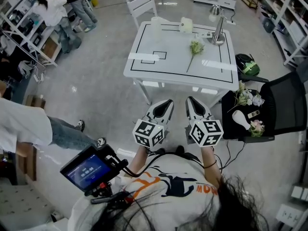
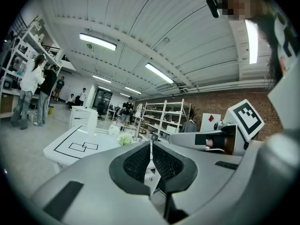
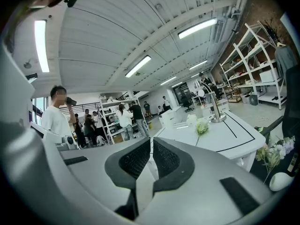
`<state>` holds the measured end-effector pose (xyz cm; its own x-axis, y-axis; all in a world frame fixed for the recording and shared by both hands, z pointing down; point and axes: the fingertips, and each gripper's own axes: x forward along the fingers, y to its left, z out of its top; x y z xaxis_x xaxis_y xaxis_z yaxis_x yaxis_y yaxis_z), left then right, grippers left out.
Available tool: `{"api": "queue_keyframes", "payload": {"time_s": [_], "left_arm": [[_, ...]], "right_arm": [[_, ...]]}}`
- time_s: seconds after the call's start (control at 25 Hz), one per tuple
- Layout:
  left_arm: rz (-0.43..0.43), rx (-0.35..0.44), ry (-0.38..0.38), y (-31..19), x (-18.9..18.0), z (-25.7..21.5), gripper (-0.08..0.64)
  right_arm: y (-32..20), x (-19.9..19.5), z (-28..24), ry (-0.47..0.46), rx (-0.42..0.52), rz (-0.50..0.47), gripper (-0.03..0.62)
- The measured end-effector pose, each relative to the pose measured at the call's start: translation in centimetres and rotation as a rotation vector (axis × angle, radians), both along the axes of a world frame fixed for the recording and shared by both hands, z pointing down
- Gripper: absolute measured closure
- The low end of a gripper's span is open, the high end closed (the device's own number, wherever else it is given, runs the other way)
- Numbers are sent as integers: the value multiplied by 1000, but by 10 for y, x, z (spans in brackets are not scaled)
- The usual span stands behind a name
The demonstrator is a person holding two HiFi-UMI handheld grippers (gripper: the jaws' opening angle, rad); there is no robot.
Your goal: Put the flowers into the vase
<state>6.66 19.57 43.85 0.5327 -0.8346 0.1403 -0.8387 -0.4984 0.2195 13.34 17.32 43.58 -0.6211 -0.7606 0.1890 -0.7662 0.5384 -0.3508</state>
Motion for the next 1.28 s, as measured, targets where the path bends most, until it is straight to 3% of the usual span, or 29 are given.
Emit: {"api": "queue_keyframes", "payload": {"time_s": [0.68, 1.28], "left_arm": [[-69, -24, 23, -37, 22, 13, 549], [-50, -51, -10, -75, 15, 29, 549]], "right_arm": [[-42, 29, 18, -33, -42, -43, 577], [-85, 24, 38, -57, -83, -33, 577]]}}
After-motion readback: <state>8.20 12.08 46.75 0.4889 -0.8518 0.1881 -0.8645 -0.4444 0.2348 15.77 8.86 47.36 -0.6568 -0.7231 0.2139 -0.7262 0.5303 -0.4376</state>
